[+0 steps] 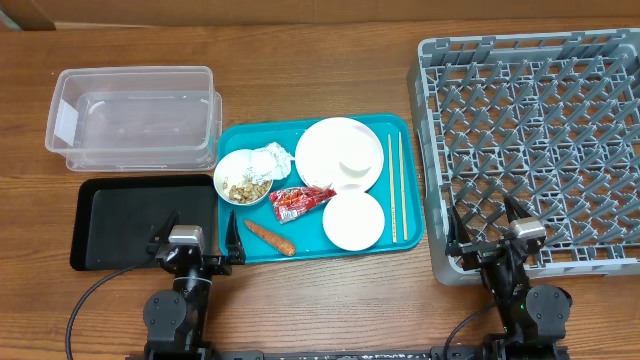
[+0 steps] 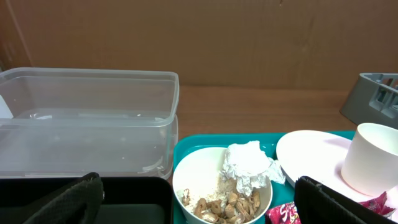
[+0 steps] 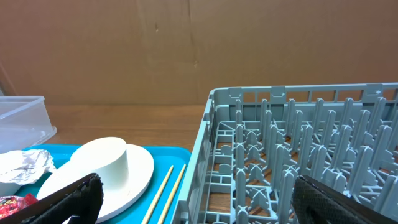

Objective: Sort waste into correct bins and load items into the dishwasher

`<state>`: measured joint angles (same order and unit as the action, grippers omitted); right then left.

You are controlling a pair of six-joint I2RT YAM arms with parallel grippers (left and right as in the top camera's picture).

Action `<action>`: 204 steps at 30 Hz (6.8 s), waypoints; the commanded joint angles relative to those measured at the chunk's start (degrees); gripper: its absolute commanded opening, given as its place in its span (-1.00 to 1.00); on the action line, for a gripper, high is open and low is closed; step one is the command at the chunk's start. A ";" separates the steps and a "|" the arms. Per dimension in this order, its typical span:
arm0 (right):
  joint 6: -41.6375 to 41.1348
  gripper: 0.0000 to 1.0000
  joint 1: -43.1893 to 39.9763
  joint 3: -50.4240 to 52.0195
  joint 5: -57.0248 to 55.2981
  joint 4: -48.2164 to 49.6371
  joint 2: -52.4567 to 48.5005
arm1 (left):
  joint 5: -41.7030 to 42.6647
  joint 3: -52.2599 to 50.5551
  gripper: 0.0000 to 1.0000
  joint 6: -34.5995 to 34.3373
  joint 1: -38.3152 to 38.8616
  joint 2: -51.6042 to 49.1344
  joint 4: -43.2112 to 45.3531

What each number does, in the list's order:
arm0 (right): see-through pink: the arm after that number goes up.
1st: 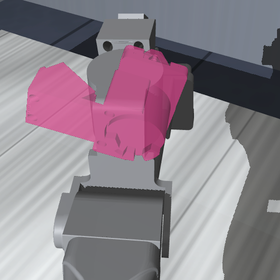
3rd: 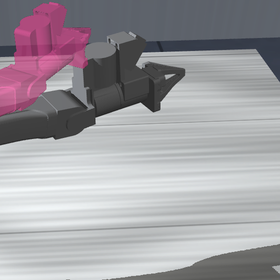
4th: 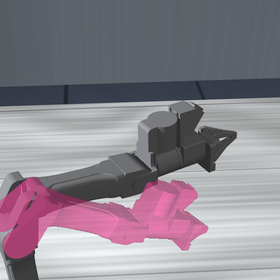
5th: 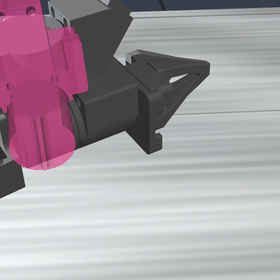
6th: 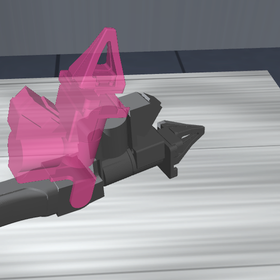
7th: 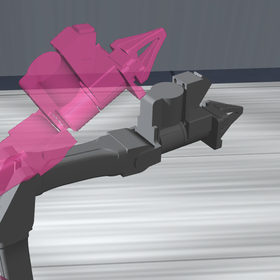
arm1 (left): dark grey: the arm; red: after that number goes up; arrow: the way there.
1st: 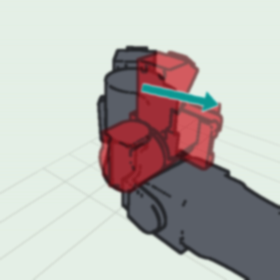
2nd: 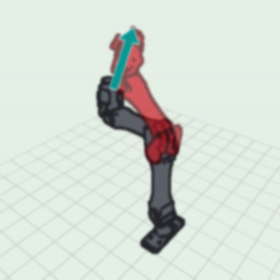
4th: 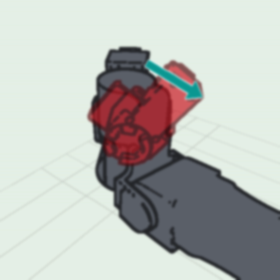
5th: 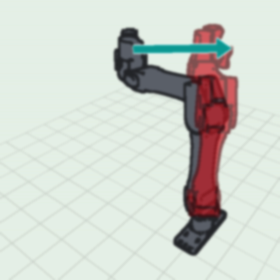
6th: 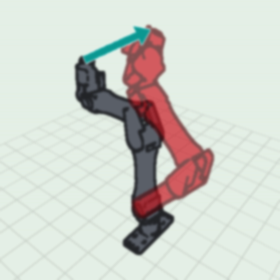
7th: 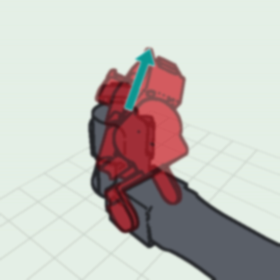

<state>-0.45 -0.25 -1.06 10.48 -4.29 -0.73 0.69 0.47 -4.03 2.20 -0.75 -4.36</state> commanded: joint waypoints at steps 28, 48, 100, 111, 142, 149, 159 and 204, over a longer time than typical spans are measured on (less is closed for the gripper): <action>-1.75 1.00 0.02 -7.45 -4.48 -3.82 -2.73 | 0.22 7.82 0.99 -2.40 -0.35 -3.54 -6.14; -1.70 1.00 0.02 -60.30 -5.51 -47.17 -50.58 | 6.08 70.69 0.99 -2.43 -0.31 -63.12 -54.18; -1.68 1.00 -0.17 -60.08 -8.09 -48.02 -54.58 | -1.79 92.21 -0.92 -4.98 3.37 -98.53 -45.72; -1.68 1.00 -0.17 -60.08 -8.09 -47.95 -54.58 | -6.67 93.44 -0.92 -5.42 -7.98 -100.35 -39.58; -1.68 1.00 -0.17 -60.08 -8.09 -48.13 -54.58 | 6.49 80.04 0.63 16.33 25.49 -100.48 -49.33; -1.68 1.00 -0.17 -60.08 -8.09 -48.13 -54.58 | 6.36 75.03 0.60 16.26 25.49 -100.50 -45.03; -1.68 1.00 -0.17 -60.08 -8.09 -48.17 -54.58 | 6.40 71.54 0.53 16.28 25.64 -100.50 -40.24; -1.68 1.00 -0.17 -60.08 -8.09 -48.54 -54.58 | -1.14 85.66 -0.92 6.14 21.84 -97.46 -44.74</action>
<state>-1.89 -0.34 -59.61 2.72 -53.12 -55.57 2.85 80.27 3.25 26.50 -102.87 -48.12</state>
